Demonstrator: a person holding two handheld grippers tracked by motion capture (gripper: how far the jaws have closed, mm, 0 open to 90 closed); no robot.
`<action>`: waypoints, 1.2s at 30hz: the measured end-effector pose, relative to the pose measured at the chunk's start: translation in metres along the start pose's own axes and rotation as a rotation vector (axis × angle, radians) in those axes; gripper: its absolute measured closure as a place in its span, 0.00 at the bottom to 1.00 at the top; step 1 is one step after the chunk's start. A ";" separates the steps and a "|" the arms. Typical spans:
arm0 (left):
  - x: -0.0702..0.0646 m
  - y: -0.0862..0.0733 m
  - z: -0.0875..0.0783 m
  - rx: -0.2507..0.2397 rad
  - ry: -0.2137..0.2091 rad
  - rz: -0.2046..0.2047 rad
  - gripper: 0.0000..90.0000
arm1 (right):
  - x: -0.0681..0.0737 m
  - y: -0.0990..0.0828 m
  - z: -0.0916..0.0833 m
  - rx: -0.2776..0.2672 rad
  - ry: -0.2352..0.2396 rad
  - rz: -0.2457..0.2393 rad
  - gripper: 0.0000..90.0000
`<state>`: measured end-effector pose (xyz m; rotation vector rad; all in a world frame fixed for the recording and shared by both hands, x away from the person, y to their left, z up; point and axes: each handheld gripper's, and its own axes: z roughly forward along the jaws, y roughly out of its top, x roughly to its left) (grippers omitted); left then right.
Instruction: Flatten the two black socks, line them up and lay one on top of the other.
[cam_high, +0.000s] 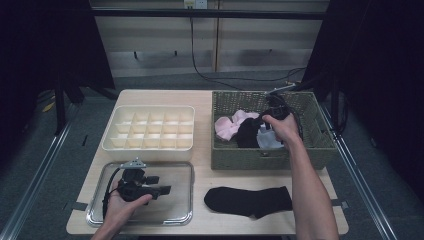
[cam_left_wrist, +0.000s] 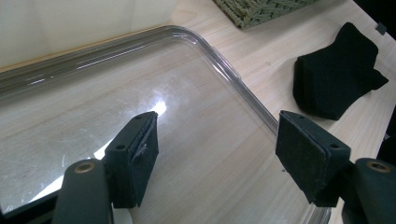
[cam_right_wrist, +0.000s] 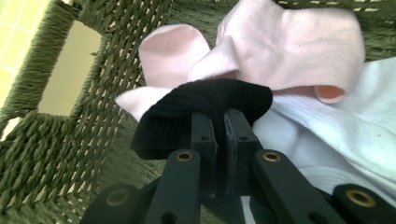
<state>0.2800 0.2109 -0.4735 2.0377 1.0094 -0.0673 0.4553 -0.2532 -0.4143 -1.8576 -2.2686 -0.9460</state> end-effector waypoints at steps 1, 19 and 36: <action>0.000 0.000 0.000 0.000 0.001 0.002 0.33 | 0.001 -0.001 -0.003 -0.002 -0.004 -0.003 0.94; 0.001 -0.001 0.000 -0.001 0.009 0.001 0.33 | 0.013 -0.003 -0.039 -0.160 0.073 -0.023 0.94; 0.001 0.000 0.002 0.000 0.013 -0.004 0.34 | 0.036 0.000 -0.079 -0.269 0.120 -0.068 0.94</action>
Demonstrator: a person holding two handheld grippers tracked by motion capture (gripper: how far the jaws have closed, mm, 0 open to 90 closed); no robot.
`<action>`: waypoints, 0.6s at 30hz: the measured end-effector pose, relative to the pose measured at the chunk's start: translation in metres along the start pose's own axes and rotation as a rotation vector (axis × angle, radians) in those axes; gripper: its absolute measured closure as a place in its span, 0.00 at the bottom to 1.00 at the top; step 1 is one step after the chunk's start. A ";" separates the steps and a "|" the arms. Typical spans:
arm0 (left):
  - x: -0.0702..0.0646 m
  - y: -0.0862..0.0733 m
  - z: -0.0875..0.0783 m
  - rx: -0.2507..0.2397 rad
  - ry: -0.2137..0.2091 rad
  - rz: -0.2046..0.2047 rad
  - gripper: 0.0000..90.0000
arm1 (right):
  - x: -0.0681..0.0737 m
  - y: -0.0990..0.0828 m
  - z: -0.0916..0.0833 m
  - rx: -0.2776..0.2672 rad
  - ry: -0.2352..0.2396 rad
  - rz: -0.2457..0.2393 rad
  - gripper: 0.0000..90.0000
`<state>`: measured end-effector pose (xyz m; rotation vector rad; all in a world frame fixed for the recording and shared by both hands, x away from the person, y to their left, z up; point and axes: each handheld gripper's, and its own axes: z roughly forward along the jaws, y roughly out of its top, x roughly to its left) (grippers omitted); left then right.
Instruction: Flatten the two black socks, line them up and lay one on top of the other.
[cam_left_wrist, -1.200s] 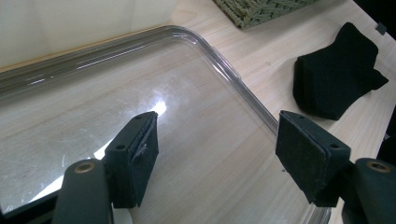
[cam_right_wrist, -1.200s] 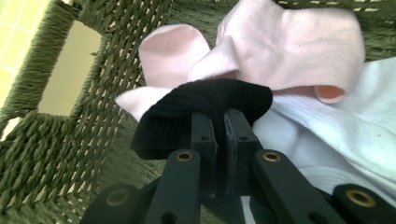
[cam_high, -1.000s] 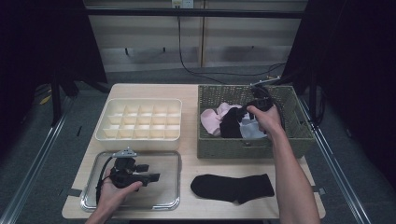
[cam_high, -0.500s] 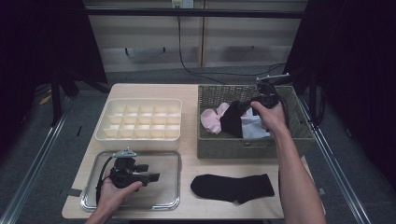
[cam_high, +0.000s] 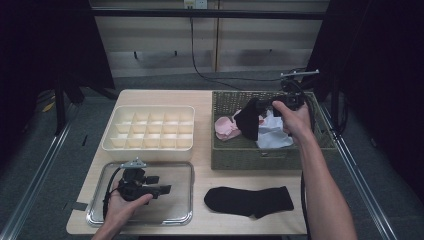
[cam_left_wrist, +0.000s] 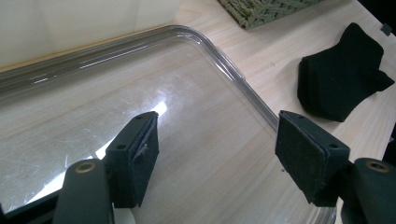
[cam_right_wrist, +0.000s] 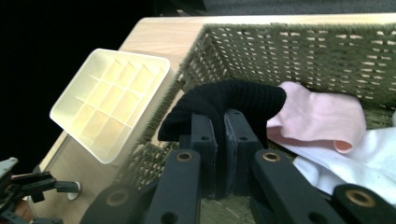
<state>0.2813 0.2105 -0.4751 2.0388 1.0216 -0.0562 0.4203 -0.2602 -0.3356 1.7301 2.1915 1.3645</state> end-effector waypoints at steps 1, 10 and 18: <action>0.000 0.000 0.000 0.000 0.000 -0.001 0.34 | 0.001 0.000 -0.001 -0.006 0.001 -0.002 0.94; 0.000 0.000 0.000 -0.002 0.001 -0.008 0.34 | 0.004 0.005 -0.013 -0.064 0.014 0.000 0.94; 0.002 -0.001 0.001 0.000 -0.003 -0.002 0.34 | 0.003 0.006 -0.019 -0.084 0.022 0.011 0.94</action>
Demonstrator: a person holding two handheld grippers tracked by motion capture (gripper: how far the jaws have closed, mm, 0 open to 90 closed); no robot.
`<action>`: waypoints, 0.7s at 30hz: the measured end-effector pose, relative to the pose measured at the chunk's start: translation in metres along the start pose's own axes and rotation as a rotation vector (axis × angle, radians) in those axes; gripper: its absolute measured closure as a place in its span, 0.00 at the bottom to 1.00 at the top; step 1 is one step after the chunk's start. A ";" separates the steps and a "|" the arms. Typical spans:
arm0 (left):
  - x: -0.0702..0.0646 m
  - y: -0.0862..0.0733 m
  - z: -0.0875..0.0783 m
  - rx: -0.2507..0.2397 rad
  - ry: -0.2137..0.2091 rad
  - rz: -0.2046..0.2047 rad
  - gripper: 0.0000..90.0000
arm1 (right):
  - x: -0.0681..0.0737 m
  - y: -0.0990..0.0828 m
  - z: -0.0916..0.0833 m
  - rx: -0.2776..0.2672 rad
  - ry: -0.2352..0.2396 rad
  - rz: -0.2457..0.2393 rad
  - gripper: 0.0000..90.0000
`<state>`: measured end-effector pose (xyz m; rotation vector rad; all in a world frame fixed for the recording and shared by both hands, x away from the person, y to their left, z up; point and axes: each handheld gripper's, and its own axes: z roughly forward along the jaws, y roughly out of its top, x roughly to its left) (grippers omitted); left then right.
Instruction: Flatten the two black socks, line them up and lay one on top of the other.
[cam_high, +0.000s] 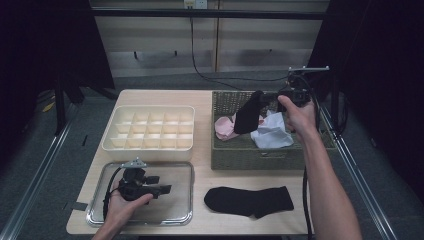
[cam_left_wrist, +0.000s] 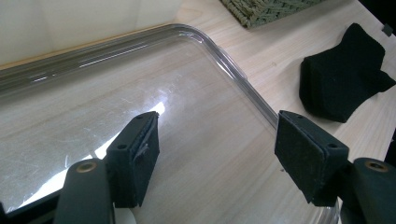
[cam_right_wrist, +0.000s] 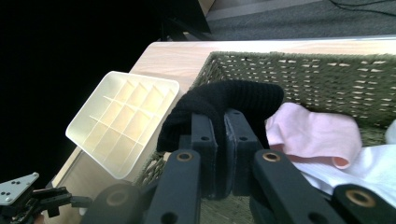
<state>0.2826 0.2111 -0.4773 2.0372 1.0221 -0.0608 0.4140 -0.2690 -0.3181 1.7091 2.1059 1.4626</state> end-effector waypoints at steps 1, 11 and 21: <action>0.000 0.000 0.000 -0.003 -0.003 -0.001 0.34 | 0.000 0.001 -0.002 -0.004 -0.003 -0.001 0.94; -0.001 0.002 0.000 -0.021 -0.040 -0.018 0.37 | 0.006 0.006 -0.014 -0.030 0.016 -0.005 0.94; -0.007 0.011 -0.001 -0.049 -0.063 -0.035 0.39 | 0.013 0.006 -0.024 -0.052 0.038 -0.017 0.94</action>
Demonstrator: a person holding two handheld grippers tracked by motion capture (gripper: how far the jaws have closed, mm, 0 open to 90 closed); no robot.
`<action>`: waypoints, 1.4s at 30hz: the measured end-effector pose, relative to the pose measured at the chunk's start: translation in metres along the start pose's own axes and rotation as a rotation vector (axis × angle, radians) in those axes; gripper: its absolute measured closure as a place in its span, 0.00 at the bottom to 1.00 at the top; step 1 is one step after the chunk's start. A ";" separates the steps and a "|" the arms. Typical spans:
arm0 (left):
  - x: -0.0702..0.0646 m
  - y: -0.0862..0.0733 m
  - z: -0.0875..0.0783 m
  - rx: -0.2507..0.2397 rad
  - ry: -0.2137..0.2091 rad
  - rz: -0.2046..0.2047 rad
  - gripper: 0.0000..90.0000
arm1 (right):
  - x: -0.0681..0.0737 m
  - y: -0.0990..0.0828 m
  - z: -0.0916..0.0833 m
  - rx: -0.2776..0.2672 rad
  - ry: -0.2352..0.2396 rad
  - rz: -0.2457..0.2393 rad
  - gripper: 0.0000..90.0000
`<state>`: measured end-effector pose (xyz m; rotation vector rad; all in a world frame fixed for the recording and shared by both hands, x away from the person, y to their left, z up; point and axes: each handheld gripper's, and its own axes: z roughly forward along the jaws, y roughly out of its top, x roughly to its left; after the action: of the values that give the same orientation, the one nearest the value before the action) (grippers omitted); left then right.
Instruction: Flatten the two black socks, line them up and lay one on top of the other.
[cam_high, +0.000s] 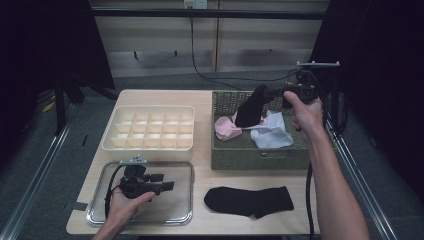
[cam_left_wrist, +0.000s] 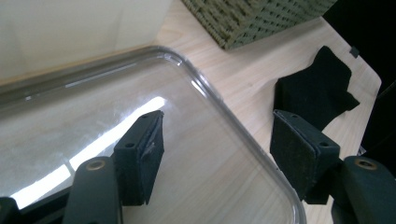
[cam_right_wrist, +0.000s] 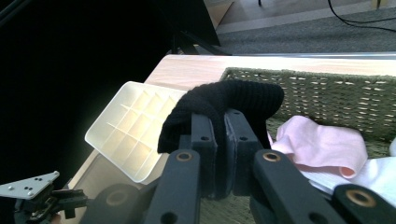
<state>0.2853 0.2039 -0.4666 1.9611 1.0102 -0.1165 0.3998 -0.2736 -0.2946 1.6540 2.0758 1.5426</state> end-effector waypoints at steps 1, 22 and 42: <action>-0.001 0.001 0.001 -0.001 0.000 -0.003 0.39 | 0.001 0.000 0.000 -0.001 0.003 0.003 0.94; -0.016 0.033 0.006 -0.065 -0.068 0.030 0.51 | 0.020 0.005 -0.019 -0.044 0.051 -0.011 0.93; -0.023 0.048 0.015 -0.090 -0.091 0.036 0.51 | 0.041 0.010 -0.031 -0.056 0.074 -0.026 0.93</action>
<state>0.3077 0.1663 -0.4336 1.8742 0.9056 -0.1363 0.3719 -0.2630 -0.2521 1.5690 2.0600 1.6618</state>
